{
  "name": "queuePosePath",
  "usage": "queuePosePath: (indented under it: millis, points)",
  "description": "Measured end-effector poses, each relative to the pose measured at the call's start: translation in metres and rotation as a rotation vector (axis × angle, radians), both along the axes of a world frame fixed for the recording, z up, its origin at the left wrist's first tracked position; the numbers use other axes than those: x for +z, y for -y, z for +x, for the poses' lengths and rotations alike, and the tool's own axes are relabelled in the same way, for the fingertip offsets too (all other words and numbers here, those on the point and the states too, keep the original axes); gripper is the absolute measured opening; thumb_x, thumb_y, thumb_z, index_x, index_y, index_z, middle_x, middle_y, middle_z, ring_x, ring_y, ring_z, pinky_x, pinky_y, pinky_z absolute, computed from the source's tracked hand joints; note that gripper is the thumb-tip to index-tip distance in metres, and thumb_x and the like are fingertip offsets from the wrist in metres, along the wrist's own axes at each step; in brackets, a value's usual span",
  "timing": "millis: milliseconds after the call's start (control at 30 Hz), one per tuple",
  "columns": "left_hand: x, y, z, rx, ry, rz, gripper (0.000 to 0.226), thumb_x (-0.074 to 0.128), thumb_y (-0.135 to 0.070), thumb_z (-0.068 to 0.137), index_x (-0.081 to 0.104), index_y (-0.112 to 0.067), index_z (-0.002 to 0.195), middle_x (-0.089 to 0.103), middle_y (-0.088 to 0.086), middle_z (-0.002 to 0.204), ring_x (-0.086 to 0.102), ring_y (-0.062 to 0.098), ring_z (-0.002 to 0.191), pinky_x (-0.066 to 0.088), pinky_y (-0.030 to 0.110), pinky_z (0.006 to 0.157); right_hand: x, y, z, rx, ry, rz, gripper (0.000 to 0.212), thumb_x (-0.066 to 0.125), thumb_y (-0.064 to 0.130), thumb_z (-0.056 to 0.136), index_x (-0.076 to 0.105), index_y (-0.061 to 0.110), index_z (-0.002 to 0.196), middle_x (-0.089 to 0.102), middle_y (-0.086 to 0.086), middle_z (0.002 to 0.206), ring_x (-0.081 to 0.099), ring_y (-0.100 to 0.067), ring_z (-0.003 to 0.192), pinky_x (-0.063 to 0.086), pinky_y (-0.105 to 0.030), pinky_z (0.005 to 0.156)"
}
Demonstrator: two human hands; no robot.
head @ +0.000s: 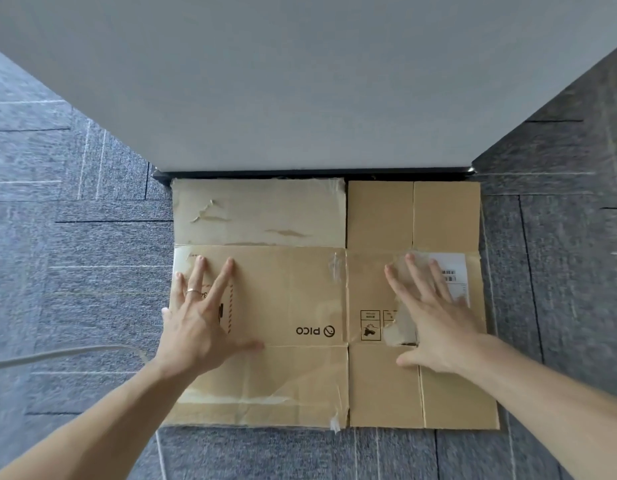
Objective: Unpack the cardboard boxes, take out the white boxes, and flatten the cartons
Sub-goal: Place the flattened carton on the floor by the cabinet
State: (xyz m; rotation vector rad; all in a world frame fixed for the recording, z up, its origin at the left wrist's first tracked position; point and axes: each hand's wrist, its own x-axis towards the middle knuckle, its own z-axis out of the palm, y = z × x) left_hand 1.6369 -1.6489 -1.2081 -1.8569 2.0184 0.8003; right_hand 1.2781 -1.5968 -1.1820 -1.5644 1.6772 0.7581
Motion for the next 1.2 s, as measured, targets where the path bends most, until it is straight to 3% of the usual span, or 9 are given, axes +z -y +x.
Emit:
queuePosePath:
  millis: [133,267,400,533,667,800,1000,1100,1200]
  points:
    - [-0.001,-0.003,0.006,0.15,0.003,-0.018,0.152,0.075,-0.093,0.038,-0.012,-0.057,0.157,-0.009,0.005,0.172,0.002,0.041,0.155,0.028,0.066,0.118,-0.006,-0.001,0.004,-0.005,-0.02,-0.013,0.163,0.088,0.069,0.058,-0.053,0.045,0.136,-0.064,0.008,0.143,-0.045,-0.034,0.143,0.019,-0.073,0.118]
    - [0.0,0.003,0.009,0.232,0.109,-0.003,0.15,0.065,-0.1,0.034,-0.009,-0.056,0.157,0.005,0.021,0.168,0.025,0.049,0.144,0.037,0.062,0.111,-0.01,-0.002,0.0,-0.007,-0.018,-0.033,0.163,0.086,0.074,0.055,-0.052,0.046,0.138,-0.063,0.01,0.145,-0.044,-0.032,0.144,0.018,-0.074,0.117]
    - [0.003,-0.001,0.015,0.264,0.109,0.041,0.155,0.069,-0.095,0.031,-0.012,-0.055,0.158,0.013,0.024,0.164,0.028,0.045,0.14,0.036,0.059,0.111,-0.009,0.0,-0.003,0.018,-0.021,-0.017,0.16,0.085,0.072,0.059,-0.053,0.047,0.136,-0.065,0.011,0.142,-0.044,-0.031,0.144,0.018,-0.072,0.119]
    - [0.005,0.004,0.008,0.2,0.135,0.018,0.155,0.076,-0.091,0.037,-0.011,-0.052,0.159,-0.002,0.02,0.17,0.015,0.043,0.151,0.038,0.062,0.113,-0.007,0.001,0.0,0.011,-0.019,-0.026,0.161,0.086,0.072,0.058,-0.053,0.047,0.136,-0.066,0.008,0.141,-0.043,-0.032,0.144,0.014,-0.074,0.119]
    - [-0.002,0.018,-0.027,-0.236,0.015,-0.058,0.154,0.073,-0.093,0.043,-0.025,-0.051,0.155,-0.04,0.001,0.164,-0.026,0.036,0.155,0.009,0.075,0.118,-0.014,0.008,0.022,0.042,-0.006,-0.103,0.168,0.087,0.076,0.048,-0.052,0.045,0.137,-0.064,0.003,0.144,-0.043,-0.035,0.144,0.002,-0.078,0.114]
    - [-0.015,0.022,-0.062,-0.297,0.005,0.038,0.161,0.079,-0.089,0.04,-0.035,-0.053,0.149,-0.051,-0.008,0.156,-0.039,0.033,0.149,-0.001,0.087,0.106,-0.028,0.016,0.033,0.053,-0.015,-0.078,0.17,0.087,0.076,0.044,-0.054,0.047,0.134,-0.066,0.005,0.141,-0.047,-0.037,0.14,0.003,-0.081,0.113]
    - [0.001,0.028,-0.071,-0.323,0.134,0.068,0.152,0.078,-0.086,0.053,-0.031,-0.049,0.153,-0.045,-0.004,0.16,-0.03,0.035,0.153,0.009,0.087,0.109,-0.014,0.026,0.043,0.105,-0.052,-0.071,0.158,0.088,0.065,0.061,-0.04,0.042,0.149,-0.054,0.0,0.153,-0.03,-0.042,0.152,0.017,-0.077,0.116]
    - [0.04,0.037,-0.07,-0.338,0.246,0.117,0.134,0.076,-0.078,0.069,-0.015,-0.043,0.161,-0.028,0.0,0.169,-0.023,0.034,0.156,0.007,0.083,0.112,0.024,0.031,0.05,0.114,-0.021,-0.099,0.148,0.083,0.068,0.066,-0.034,0.041,0.153,-0.04,-0.003,0.163,-0.017,-0.043,0.156,0.011,-0.076,0.118]
    - [0.096,0.026,-0.058,-0.304,0.233,0.095,0.115,0.065,-0.077,0.08,-0.003,-0.038,0.164,-0.013,0.003,0.173,-0.015,0.031,0.158,0.001,0.076,0.119,0.079,0.014,0.048,0.107,-0.012,-0.093,0.141,0.076,0.073,0.071,-0.034,0.039,0.154,-0.04,-0.006,0.162,-0.019,-0.039,0.156,0.004,-0.072,0.121]
